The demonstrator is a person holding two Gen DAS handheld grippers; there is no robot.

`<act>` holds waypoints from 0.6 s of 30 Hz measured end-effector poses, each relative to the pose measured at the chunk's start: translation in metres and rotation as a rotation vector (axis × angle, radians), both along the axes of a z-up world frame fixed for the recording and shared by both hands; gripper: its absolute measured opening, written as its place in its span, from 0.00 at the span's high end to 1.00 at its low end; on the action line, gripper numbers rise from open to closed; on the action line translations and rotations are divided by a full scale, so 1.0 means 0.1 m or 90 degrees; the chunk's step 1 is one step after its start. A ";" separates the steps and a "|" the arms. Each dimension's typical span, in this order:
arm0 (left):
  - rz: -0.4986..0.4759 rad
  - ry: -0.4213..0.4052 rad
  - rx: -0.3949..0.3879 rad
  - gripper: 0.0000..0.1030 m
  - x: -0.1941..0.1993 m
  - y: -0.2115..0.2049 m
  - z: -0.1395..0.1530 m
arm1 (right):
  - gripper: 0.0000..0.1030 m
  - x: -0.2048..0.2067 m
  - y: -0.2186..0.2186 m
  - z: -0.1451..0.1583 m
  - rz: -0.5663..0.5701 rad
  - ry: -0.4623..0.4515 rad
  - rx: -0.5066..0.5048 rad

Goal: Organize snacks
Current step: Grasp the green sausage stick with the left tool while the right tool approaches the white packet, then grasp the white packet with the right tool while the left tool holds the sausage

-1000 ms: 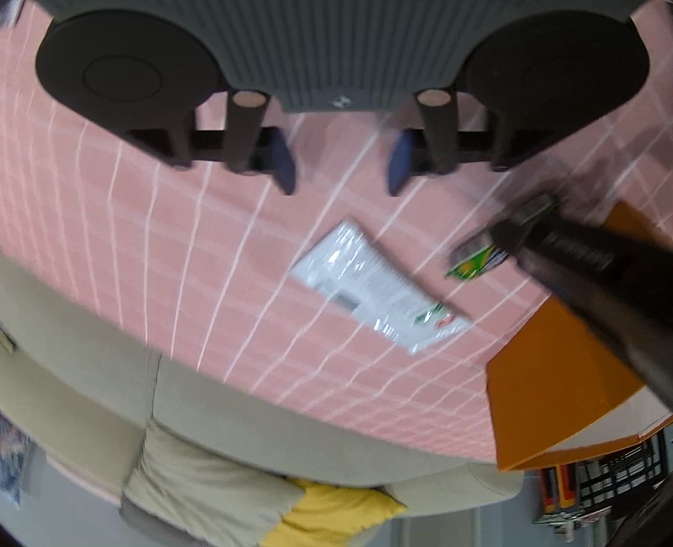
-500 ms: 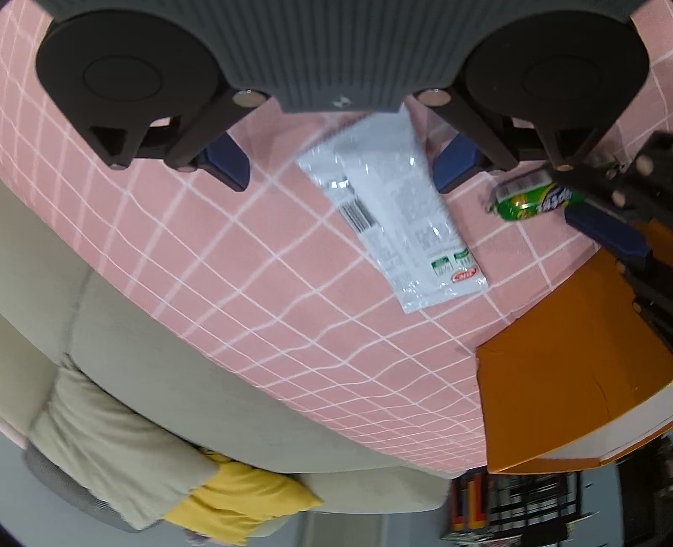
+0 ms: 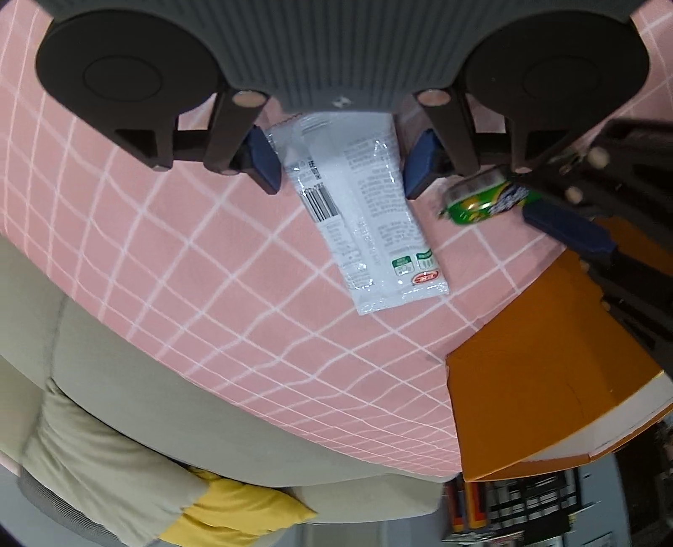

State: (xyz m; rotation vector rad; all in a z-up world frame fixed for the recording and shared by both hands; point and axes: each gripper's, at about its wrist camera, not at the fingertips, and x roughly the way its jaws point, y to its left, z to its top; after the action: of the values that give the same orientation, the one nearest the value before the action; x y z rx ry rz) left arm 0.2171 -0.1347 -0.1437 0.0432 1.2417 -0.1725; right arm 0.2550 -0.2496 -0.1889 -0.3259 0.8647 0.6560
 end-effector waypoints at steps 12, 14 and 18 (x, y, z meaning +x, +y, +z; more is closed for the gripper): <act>-0.059 0.006 0.021 0.78 -0.44 -0.13 -0.01 | 0.43 -0.85 -0.02 0.14 -0.293 0.049 -0.074; -0.059 0.016 0.015 0.79 -0.57 -0.10 -0.03 | 0.43 -0.99 0.02 0.16 -0.322 0.061 -0.084; -0.060 0.022 0.012 0.79 -0.80 0.03 -0.04 | 0.43 -1.26 0.08 0.18 -0.377 0.097 -0.089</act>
State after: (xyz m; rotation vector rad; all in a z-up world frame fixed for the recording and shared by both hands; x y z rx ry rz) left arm 0.1366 -0.1318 -0.1478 0.1152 1.2760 -0.2437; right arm 0.1287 -0.2415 -0.1710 -0.1300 1.0932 0.0699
